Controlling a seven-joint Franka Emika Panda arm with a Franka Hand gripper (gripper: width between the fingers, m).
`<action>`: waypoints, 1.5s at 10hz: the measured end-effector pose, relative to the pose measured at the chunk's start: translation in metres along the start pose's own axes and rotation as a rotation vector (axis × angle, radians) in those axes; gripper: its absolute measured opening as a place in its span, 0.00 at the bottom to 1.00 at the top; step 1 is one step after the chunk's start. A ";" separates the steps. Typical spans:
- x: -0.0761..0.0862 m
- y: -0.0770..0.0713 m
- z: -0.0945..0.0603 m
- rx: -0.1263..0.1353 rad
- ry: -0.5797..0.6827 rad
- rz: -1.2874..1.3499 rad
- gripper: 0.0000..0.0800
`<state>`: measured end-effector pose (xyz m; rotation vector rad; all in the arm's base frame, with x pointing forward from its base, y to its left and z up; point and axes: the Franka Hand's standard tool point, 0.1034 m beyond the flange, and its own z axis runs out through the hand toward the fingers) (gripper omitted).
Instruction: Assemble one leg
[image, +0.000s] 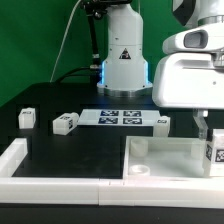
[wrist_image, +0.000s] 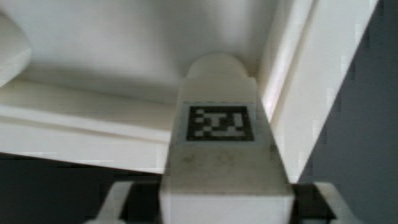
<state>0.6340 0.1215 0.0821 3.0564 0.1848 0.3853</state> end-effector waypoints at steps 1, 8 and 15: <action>0.000 0.000 0.000 0.002 0.000 0.084 0.37; -0.005 0.002 0.001 0.000 -0.032 1.223 0.37; -0.004 0.002 0.000 0.012 -0.035 1.393 0.65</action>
Offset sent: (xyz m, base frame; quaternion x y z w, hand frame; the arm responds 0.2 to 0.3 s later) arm -0.0006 -0.0135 -0.0019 -0.0337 -0.0132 0.3686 0.9289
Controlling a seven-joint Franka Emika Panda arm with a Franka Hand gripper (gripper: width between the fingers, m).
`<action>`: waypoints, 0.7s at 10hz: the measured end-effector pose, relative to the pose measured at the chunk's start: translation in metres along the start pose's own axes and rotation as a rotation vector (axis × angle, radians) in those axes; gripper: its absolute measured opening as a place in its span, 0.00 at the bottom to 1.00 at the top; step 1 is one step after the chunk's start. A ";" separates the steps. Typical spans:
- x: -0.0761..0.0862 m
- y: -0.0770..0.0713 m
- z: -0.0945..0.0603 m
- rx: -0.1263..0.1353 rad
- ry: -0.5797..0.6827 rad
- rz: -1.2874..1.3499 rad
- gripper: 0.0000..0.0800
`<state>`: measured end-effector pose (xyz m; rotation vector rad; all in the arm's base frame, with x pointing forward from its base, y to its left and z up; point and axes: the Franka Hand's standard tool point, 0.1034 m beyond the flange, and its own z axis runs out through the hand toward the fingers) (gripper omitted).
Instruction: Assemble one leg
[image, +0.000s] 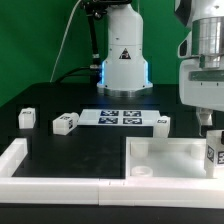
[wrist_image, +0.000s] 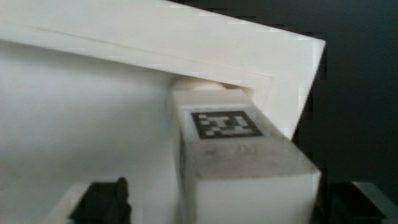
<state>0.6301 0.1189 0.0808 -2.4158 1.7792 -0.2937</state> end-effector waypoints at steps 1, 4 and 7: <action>0.000 -0.002 -0.002 0.002 0.001 -0.099 0.78; 0.001 -0.004 -0.003 0.026 0.018 -0.551 0.81; 0.001 -0.004 -0.003 0.025 0.025 -0.930 0.81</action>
Offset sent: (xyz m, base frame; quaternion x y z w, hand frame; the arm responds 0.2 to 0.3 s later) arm -0.0052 0.0135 -0.0014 0.0291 -0.0202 -0.2517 0.9672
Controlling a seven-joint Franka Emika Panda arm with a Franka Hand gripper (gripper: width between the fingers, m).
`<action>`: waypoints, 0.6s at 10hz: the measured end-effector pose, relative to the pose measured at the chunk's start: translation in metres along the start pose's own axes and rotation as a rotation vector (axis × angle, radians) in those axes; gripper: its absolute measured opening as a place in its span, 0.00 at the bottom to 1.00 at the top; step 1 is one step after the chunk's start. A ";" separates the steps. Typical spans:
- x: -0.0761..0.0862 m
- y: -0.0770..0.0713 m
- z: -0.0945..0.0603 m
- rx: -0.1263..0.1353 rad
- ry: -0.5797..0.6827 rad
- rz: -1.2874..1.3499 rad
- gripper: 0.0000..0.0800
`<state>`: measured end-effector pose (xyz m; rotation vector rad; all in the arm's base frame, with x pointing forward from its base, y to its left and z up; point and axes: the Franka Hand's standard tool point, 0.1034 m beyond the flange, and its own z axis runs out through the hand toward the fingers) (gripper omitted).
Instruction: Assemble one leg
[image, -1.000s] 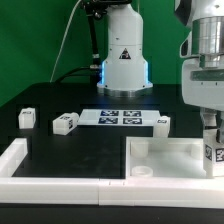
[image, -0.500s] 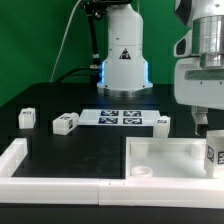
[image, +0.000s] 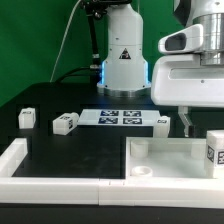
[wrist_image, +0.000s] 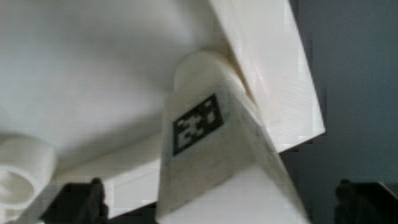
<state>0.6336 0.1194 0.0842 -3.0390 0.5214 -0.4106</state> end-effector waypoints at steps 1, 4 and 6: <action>-0.002 -0.002 0.001 -0.001 0.000 -0.073 0.81; 0.000 -0.005 0.000 -0.018 0.017 -0.416 0.81; 0.001 -0.004 0.000 -0.024 0.018 -0.466 0.66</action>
Offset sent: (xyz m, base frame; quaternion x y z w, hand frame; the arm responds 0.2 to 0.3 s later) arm 0.0045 0.0095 0.0009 0.0158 0.0099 -0.2009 0.9794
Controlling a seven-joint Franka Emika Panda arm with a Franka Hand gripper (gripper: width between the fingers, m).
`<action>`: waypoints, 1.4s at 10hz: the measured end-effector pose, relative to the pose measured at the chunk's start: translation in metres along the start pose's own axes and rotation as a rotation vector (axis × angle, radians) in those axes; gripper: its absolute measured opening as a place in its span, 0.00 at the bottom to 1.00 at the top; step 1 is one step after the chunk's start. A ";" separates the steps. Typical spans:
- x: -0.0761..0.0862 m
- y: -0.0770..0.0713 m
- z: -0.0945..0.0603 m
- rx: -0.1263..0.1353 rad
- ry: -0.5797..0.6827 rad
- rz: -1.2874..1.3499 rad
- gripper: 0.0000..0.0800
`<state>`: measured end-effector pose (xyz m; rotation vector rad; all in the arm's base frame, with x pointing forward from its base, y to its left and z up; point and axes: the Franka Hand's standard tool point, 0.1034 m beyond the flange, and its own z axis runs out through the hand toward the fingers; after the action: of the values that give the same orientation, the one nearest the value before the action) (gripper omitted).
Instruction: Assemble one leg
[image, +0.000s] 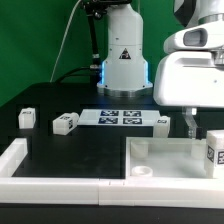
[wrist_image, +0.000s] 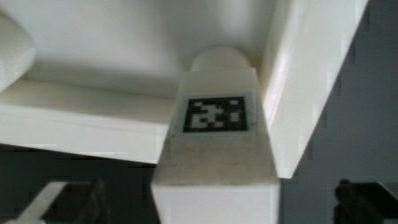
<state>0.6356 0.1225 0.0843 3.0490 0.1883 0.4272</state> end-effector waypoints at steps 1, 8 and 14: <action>0.000 0.000 0.000 0.000 0.000 0.003 0.66; -0.001 0.003 0.000 0.006 -0.005 0.577 0.36; -0.004 0.004 0.000 0.004 -0.029 1.348 0.37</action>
Offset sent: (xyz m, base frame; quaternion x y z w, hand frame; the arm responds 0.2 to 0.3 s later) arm 0.0000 0.0000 0.0000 0.0000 0.0000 0.0899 0.9960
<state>0.6317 0.1182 0.0835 2.6628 -1.8655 0.3695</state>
